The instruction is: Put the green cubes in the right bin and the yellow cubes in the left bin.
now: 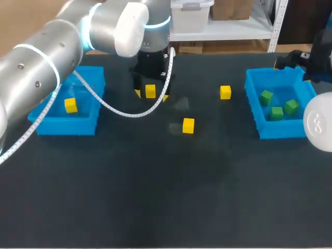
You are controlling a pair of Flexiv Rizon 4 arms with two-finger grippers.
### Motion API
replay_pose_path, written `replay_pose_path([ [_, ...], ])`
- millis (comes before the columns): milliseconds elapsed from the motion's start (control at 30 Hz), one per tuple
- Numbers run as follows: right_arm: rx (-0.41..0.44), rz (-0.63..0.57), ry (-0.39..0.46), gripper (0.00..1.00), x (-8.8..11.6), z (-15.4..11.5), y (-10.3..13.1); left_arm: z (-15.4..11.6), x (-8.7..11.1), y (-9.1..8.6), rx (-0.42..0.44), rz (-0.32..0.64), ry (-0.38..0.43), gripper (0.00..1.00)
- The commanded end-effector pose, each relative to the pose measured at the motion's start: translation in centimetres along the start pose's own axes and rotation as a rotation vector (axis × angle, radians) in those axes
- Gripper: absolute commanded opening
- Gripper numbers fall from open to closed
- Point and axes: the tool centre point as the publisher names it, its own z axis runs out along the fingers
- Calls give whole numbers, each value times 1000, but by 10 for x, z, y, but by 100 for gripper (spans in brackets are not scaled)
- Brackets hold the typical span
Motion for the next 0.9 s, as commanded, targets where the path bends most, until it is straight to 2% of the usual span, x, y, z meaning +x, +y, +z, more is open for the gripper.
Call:
replay_pose_path([
  [33, 4, 0, 1, 100, 0, -1, 1, 1, 2, 6, 11, 0, 10, 0],
  [133, 4, 0, 1, 100, 0, -1, 1, 1, 7, 10, 17, 2, 10, 0],
  [233, 4, 0, 1, 100, 0, -1, 1, -3, 16, 13, 25, 31, -25, 0],
  [400, 4, 0, 1, 100, 0, -1, 1, -28, 36, 21, 2, 129, -150, 0],
  [533, 4, 0, 1, 100, 0, -1, 1, -52, 54, 38, 15, 125, -217, 0],
  [633, 4, 0, 1, 100, 0, -1, 1, -55, 59, 51, -12, 132, -228, 0],
  [700, 4, 0, 1, 100, 0, -1, 1, -54, 61, 56, -46, 140, -229, 47],
  [733, 4, 0, 1, 100, 0, -1, 1, -53, 61, 57, -29, 124, -226, 100],
  [900, 4, 0, 1, 100, 0, -1, 1, -53, 60, 51, -14, 129, -221, 100],
])
